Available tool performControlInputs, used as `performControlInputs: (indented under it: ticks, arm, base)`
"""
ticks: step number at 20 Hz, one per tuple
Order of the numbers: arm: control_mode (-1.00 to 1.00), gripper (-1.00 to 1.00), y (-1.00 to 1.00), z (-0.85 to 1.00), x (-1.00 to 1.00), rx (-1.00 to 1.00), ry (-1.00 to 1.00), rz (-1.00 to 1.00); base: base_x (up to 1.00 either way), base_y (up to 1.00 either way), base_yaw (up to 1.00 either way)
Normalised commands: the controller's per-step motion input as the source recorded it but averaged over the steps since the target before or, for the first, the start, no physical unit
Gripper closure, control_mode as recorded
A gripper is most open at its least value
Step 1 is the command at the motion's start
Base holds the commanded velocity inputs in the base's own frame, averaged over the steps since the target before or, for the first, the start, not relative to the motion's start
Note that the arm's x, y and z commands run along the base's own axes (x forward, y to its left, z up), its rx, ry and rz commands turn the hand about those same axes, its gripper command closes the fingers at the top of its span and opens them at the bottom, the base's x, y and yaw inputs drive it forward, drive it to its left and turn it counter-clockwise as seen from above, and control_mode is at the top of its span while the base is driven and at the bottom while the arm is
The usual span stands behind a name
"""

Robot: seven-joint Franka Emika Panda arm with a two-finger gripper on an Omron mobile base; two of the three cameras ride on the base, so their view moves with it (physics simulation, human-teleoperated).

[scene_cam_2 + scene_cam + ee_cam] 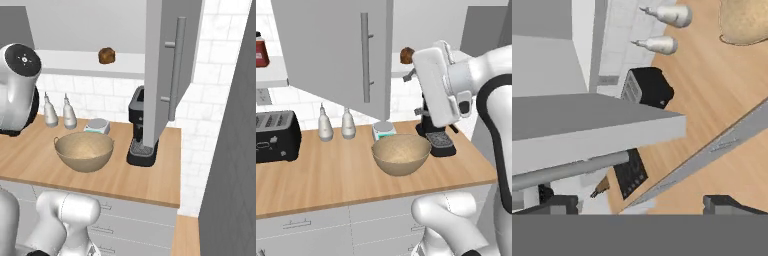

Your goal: Open the cabinet, pick up the bread from the cabinet and place it in the basket. Then move the basket to the dining counter.

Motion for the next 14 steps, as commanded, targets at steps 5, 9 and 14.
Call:
performControlInputs:
  ticks: [5, 9, 14]
  arm:
    - [-1.00, -1.00, 0.00, 0.05, 1.00, 0.34, 0.38, 0.19]
    - [-1.00, -1.00, 0.40, 0.00, 0.92, 0.19, 0.31, 0.30]
    - [-1.00, -1.00, 0.86, 0.00, 0.52, 0.05, 0.18, 0.36]
  base:
    - [0.00, 0.00, 0.00]
    - [0.00, 0.00, 0.00]
    - [0.00, 0.00, 0.00]
